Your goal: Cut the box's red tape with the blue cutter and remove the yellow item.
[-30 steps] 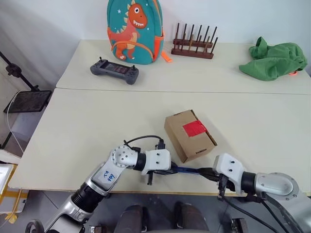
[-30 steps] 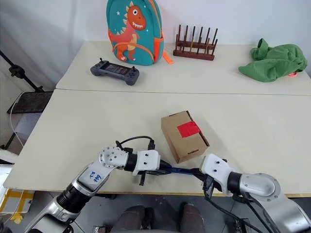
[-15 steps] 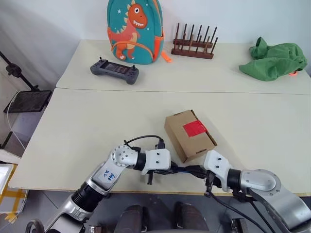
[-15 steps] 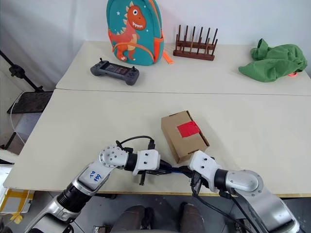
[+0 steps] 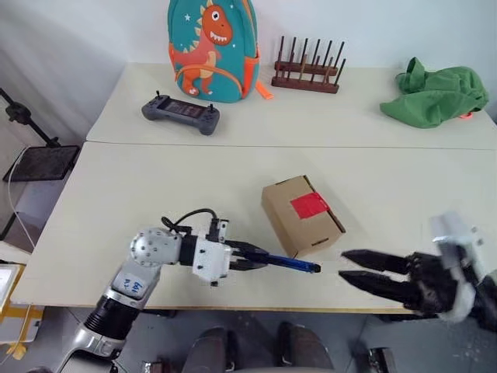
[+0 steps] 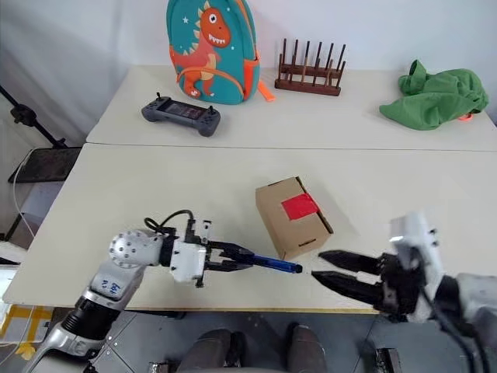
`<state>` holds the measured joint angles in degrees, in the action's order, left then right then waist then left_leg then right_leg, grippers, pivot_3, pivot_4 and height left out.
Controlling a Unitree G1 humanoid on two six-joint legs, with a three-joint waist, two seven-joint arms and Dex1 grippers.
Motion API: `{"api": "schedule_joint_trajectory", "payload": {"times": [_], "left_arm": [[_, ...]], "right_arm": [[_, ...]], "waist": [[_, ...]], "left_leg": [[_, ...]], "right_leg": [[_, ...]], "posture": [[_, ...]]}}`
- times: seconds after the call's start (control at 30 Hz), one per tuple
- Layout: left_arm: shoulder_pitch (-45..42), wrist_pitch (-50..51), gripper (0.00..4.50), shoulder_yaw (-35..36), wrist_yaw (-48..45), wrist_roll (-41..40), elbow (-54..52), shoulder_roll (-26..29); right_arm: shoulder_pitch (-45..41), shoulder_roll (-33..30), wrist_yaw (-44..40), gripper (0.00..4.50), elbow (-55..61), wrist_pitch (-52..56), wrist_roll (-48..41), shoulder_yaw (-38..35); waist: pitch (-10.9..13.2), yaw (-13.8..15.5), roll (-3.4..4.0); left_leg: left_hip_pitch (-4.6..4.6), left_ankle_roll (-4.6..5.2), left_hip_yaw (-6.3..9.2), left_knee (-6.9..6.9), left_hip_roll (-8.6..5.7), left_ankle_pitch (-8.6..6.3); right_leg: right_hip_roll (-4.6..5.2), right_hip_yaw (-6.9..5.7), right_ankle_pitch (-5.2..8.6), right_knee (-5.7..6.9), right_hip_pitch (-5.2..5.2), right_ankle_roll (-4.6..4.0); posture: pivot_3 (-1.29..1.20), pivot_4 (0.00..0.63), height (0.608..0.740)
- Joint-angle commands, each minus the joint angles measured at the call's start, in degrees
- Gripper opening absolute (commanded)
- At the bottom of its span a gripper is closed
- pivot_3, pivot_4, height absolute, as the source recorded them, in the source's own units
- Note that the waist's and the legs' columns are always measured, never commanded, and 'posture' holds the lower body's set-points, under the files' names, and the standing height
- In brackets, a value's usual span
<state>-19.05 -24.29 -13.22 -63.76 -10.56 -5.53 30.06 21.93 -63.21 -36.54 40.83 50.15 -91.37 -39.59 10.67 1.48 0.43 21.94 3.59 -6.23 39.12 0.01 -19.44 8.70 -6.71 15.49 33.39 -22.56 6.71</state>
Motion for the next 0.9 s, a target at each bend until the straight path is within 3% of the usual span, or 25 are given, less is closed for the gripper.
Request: {"api": "schedule_joint_trajectory", "payload": {"times": [0.03, 0.17, 0.33, 0.53, 0.67, 0.77, 0.9], "left_arm": [[-3.9, -5.1, 0.45, 1.8, 2.2, -0.2, 1.0, -1.6], [-7.8, -6.8, 0.45, 2.1, 4.8, 1.5, 4.5, -3.6], [-9.2, -6.6, 0.45, 1.1, 6.0, 1.9, 5.3, -5.0], [-9.3, -5.7, 0.45, 0.3, 8.2, 3.1, 4.4, -6.1], [-9.1, -5.2, 0.45, 0.5, 9.6, 4.0, 4.4, -6.5], [-8.7, -5.2, 0.45, 0.1, 9.7, 4.2, 4.0, -6.2], [-8.8, -4.9, 0.45, 0.0, 10.2, 4.5, 3.9, -6.3]], "right_arm": [[1.4, -9.3, 10.8, 3.23, -5.7, 3.1, -21.1, -2.0], [-5.5, -11.9, 13.5, 4.48, -6.9, 0.1, -21.6, 4.5], [-13.6, -10.3, 21.7, 4.48, -7.3, -2.1, -21.6, 15.0], [-30.4, -4.8, 33.2, 4.48, -11.6, -2.8, -21.6, 29.6], [-35.0, -3.3, 33.0, 4.48, -13.1, 0.7, -21.6, 32.5], [-37.0, -2.0, 33.9, 3.92, -14.0, 1.7, -21.6, 34.0], [-38.3, -1.1, 34.0, 2.57, -14.4, 2.9, -21.6, 34.6]], "waist": [[0.0, 0.2, -0.05], [0.0, 0.1, -0.1], [0.0, 0.0, -0.11], [0.0, -0.1, -0.13], [0.1, 0.2, -0.12], [0.0, 0.0, -0.11], [0.0, 0.0, -0.11]], "left_leg": [[0.01, 0.06, 0.04, 0.0, 0.0, 0.04], [0.09, 0.13, 0.05, 0.0, -0.03, 0.07], [0.3, 0.17, 0.08, 0.08, -0.03, 0.11], [0.38, 0.3, 0.1, 0.23, -0.19, 0.16], [0.57, 0.32, 0.31, 0.47, -0.17, 0.18], [0.71, 0.32, 0.47, 0.56, -0.16, 0.17], [0.84, 0.31, 0.61, 0.65, -0.15, 0.17]], "right_leg": [[0.02, -0.03, 0.0, -0.02, 0.02, 0.0], [-0.02, -0.1, -0.04, -0.17, 0.03, 0.07], [-0.17, -0.42, -0.06, 0.04, -0.05, 0.11], [-0.19, -0.92, -0.14, 0.0, 0.01, 0.25], [-0.03, -0.83, -0.18, -0.06, 0.04, 0.32], [-0.01, -0.79, -0.18, -0.06, 0.03, 0.32], [-0.04, -0.91, -0.18, -0.05, 0.01, 0.32]], "posture": [[0.0, 0.15, 0.74], [0.0, 0.15, 0.74], [0.0, 0.15, 0.74], [0.0, 0.15, 0.74], [0.0, 0.15, 0.74], [0.0, 0.15, 0.74], [0.0, 0.15, 0.74]]}}
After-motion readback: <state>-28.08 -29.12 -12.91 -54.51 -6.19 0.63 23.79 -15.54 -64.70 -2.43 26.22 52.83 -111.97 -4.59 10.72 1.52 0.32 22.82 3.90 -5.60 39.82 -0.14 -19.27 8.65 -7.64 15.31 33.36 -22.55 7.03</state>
